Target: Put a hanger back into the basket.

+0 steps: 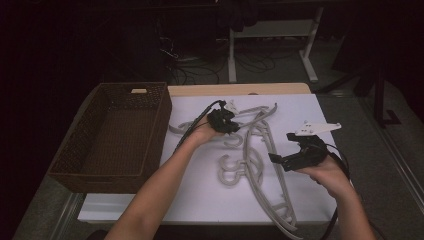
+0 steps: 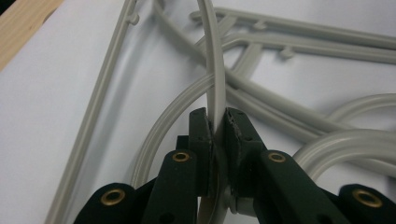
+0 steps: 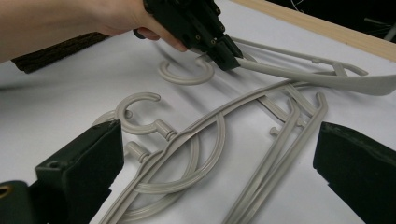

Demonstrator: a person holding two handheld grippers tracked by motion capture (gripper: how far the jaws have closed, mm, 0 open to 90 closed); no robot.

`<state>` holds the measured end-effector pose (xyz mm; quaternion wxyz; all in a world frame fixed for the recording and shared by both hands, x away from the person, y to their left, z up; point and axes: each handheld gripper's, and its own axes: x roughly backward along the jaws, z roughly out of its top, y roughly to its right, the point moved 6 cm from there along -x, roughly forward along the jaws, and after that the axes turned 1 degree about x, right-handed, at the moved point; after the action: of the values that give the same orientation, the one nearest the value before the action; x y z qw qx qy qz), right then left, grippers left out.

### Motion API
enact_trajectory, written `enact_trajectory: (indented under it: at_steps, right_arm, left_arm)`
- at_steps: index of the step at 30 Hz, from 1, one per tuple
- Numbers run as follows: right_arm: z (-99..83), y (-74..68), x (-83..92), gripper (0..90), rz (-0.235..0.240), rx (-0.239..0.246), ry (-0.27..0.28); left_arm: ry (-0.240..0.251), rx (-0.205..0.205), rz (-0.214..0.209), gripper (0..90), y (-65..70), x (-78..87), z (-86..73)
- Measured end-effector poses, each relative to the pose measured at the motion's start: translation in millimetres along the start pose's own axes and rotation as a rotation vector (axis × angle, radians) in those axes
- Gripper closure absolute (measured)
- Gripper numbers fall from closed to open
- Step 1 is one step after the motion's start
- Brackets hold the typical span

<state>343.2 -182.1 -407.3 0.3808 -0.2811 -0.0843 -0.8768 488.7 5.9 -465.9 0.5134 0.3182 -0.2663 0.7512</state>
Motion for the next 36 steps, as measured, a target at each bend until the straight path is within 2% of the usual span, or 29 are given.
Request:
enact_trajectory:
  at_steps: [6, 11, 15, 20, 23, 28, 31, 32, 36]
  right_arm:
    - [1.2, 1.6, 3.6, 1.4, -0.007, -0.001, 0.008]
    - [2.5, 3.1, 8.6, 1.4, -0.017, -0.001, 0.018]
    - [3.6, 4.0, 13.0, 1.4, -0.025, -0.001, 0.028]
    - [3.2, 3.4, 13.0, 1.4, -0.028, -0.001, 0.025]
    - [2.7, 2.9, 11.5, 1.4, -0.027, 0.002, 0.019]
    - [2.1, 2.6, 10.3, 1.4, -0.026, -0.002, 0.015]
    - [1.8, 3.0, 9.4, 1.4, -0.026, 0.000, 0.012]
    - [1.9, 3.2, 9.1, 1.4, -0.026, 0.001, 0.012]
    - [2.2, 2.7, 7.5, 2.7, -0.018, 0.004, 0.008]
  left_arm:
    - [0.042, -0.054, -0.061, 82.2, 21.2, 10.3, 12.7]
    - [0.068, -0.109, -0.128, 82.3, 49.3, 20.6, 18.4]
    - [0.070, -0.157, -0.171, 82.3, 73.0, 25.7, 12.0]
    - [0.076, -0.170, -0.257, 82.2, 99.4, 29.8, -1.9]
    - [0.074, -0.159, -0.288, 82.1, 107.5, 30.9, -11.1]
    - [0.062, -0.116, -0.305, 80.8, 107.6, 29.0, -24.0]
    - [0.082, -0.082, -0.319, 74.3, 103.9, 33.5, -25.1]
    - [0.089, -0.075, -0.312, 71.5, 101.7, 36.6, -24.7]
    - [0.138, -0.006, -0.297, 56.9, 93.6, 55.6, -23.5]
